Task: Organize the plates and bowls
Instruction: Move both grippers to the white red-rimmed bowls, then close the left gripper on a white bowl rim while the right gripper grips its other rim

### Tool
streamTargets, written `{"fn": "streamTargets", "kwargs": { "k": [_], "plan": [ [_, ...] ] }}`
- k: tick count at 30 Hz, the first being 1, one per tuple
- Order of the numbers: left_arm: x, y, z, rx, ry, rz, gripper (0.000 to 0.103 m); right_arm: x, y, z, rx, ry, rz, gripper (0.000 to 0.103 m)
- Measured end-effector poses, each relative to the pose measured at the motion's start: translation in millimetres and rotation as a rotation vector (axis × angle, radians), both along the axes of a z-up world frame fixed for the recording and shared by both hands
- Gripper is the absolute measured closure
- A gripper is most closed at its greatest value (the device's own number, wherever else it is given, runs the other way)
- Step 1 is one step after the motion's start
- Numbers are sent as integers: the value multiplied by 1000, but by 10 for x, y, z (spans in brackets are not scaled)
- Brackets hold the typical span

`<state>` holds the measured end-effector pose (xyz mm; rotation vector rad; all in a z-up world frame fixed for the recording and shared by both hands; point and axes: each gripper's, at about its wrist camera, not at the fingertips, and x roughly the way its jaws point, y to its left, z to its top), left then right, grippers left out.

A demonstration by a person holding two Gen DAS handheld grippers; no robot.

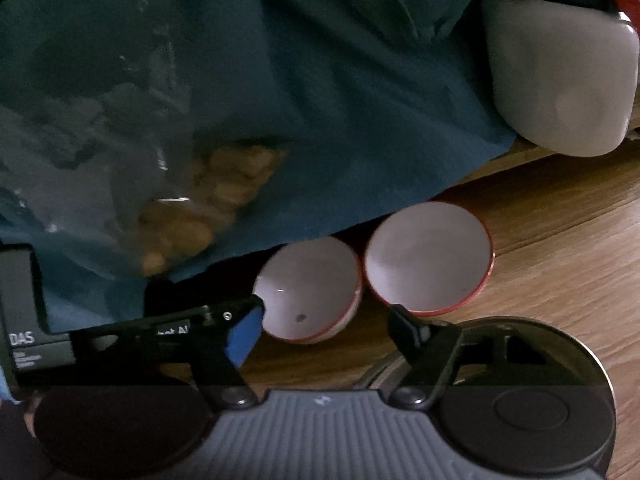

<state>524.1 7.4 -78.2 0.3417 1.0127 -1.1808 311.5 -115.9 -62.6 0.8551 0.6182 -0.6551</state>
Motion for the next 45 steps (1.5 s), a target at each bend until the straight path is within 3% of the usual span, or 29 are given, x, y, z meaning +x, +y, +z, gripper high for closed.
{"fn": "streamTargets", "kwargs": {
  "k": [5, 8, 18, 20, 26, 32, 45],
  "plan": [
    [72, -40, -56, 0, 98, 19, 28, 45, -52, -97, 43, -1, -12, 46],
    [84, -57, -61, -1, 108, 19, 35, 73, -63, -120, 47, -14, -8, 50],
    [16, -200, -121, -17, 212, -21, 83, 186, -188, -230, 70, 17, -25, 71],
    [-16, -211, -127, -24, 220, -25, 87, 194, -201, -251, 77, 16, -22, 76],
    [-105, -206, -145, -6, 201, -5, 89, 218, -215, -293, 97, 10, -4, 82],
    [-186, -90, -58, 23, 185, 23, 89, 216, -119, -289, 121, 6, 59, 83],
    [-387, 547, 275, -30, 169, 117, 88, 44, 127, -32, 96, -32, 233, 83]
  ]
}}
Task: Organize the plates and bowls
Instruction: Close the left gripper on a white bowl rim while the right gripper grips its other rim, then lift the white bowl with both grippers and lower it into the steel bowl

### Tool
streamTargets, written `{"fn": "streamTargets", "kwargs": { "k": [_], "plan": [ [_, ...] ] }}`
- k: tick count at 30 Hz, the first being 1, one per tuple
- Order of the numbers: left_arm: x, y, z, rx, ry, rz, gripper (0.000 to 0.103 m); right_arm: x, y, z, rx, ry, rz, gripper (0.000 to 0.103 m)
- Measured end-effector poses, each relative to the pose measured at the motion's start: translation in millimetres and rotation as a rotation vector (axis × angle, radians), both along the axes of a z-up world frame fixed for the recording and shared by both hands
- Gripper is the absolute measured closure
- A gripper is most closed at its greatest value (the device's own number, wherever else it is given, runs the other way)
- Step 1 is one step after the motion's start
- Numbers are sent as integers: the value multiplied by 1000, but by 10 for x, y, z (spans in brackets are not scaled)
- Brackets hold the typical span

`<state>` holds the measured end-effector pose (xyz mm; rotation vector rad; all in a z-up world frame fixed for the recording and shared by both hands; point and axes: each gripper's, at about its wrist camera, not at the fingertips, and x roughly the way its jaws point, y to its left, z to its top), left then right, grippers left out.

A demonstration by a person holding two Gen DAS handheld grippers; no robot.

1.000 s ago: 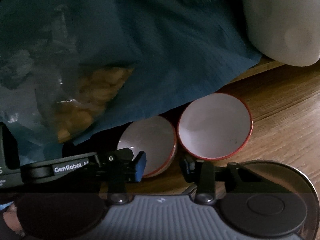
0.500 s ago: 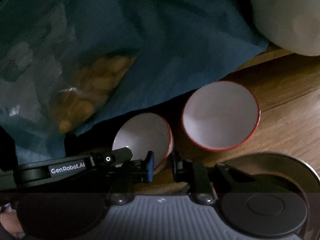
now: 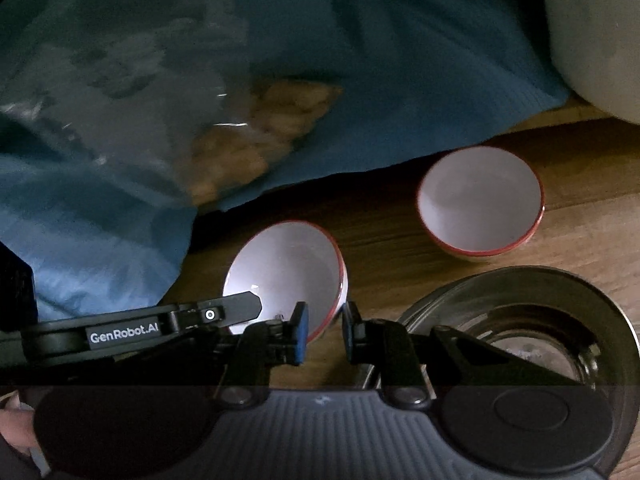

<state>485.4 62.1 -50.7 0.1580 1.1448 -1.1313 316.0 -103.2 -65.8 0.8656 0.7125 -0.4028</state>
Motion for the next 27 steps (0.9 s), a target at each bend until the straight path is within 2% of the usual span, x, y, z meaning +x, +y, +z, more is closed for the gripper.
{"fn": "streamTargets", "kwargs": {
  "k": [11, 15, 21, 27],
  "plan": [
    [-189, 345, 169, -4, 5, 64, 87, -89, 187, 233, -44, -49, 179, 83],
    [-137, 635, 262, 7, 7, 81, 87, -93, 288, 283, -51, -58, 259, 83],
    [-186, 846, 288, 33, -4, 105, 86, -58, 417, 319, -58, -57, 361, 82],
    [-232, 977, 244, 62, 18, 124, 86, -49, 526, 334, -63, -45, 443, 81]
  ]
}}
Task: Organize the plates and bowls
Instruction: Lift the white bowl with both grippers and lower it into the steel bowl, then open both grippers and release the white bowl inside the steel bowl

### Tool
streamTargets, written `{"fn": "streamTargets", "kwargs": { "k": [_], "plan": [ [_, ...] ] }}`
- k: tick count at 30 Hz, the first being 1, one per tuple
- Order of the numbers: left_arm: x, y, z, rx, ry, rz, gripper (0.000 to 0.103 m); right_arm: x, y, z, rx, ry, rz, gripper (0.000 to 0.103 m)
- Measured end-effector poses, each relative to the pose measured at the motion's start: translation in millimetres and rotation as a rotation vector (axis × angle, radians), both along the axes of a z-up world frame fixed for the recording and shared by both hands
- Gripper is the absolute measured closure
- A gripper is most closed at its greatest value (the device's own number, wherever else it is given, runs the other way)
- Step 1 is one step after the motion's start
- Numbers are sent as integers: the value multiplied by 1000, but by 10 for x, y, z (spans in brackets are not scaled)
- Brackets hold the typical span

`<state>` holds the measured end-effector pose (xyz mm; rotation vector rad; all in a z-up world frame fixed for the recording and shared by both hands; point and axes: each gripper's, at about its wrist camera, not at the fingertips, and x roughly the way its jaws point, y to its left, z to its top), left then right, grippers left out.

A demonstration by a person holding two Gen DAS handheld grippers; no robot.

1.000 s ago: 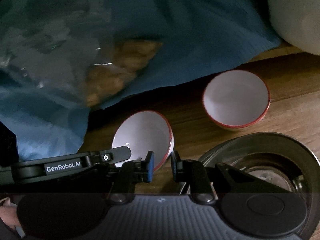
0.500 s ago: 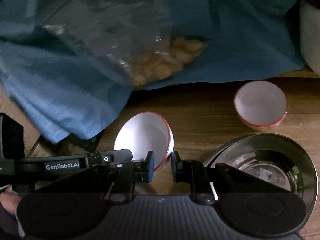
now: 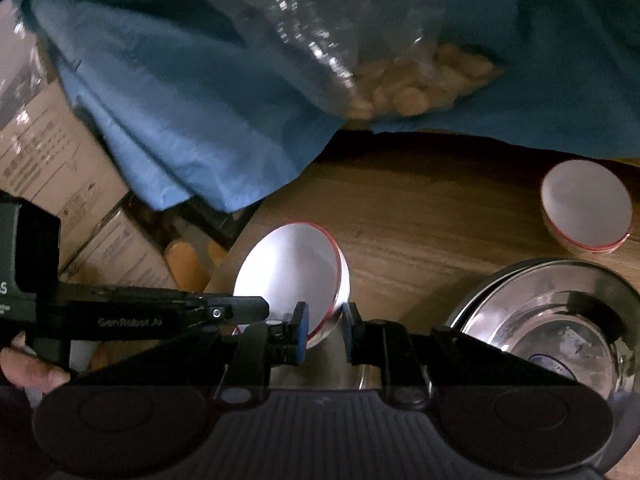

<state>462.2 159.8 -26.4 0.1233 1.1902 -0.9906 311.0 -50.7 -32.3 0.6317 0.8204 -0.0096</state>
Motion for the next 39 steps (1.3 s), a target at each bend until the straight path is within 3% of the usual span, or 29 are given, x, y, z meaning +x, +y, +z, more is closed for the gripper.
{"fn": "streamTargets", "kwargs": {
  "k": [24, 39],
  "plan": [
    [-80, 133, -145, 133, 42, -27, 85, 37, 286, -178, 19, 115, 128, 78],
    [-80, 82, -190, 162, 52, -38, 85, 83, 271, -271, 40, 146, 143, 75]
  ]
}}
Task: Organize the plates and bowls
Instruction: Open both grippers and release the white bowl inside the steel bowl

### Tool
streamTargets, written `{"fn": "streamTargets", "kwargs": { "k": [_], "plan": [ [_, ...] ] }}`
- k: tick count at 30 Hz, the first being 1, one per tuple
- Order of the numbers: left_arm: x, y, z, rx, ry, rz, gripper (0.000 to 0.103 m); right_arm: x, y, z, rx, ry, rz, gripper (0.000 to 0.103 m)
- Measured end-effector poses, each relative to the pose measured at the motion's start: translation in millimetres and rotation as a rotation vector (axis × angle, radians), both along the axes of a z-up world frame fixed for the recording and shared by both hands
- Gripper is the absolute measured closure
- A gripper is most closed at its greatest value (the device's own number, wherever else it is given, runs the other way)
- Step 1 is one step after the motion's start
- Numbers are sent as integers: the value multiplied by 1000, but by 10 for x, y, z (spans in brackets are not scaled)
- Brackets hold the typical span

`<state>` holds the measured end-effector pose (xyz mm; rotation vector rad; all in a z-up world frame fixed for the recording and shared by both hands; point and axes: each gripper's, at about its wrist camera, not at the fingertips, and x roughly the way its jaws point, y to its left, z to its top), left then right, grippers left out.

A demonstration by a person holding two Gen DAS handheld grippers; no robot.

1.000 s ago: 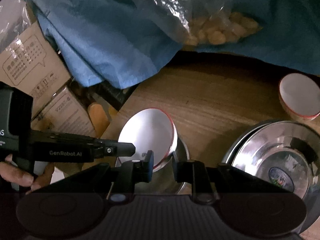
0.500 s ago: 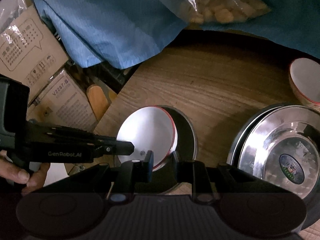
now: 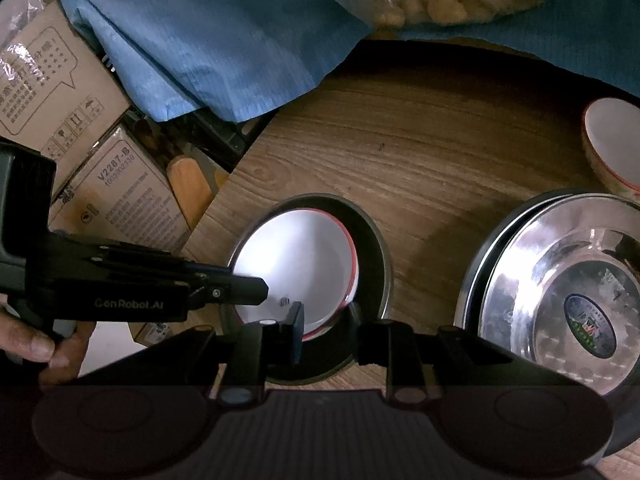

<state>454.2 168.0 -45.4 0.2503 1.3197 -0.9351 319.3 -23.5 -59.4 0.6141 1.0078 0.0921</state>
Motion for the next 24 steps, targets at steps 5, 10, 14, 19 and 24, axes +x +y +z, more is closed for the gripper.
{"fn": "streamTargets", "kwargs": {
  "k": [5, 10, 14, 19, 24],
  "plan": [
    [3, 0, 12, -1, -8, -1, 84, 2, 0, -16, 10, -3, -5, 75],
    [3, 7, 35, -2, -14, -7, 79, -14, -19, 1, 2, -14, -6, 73],
    [-12, 7, 95, -6, -34, -18, 72, -44, -33, 35, -3, -28, -2, 66],
    [-51, -26, 228, -18, -90, -53, 57, -123, -72, 131, -19, -71, -19, 55],
    [-60, -86, 320, -43, -122, -61, 41, -200, -135, 182, -43, -91, -63, 42]
  ]
}}
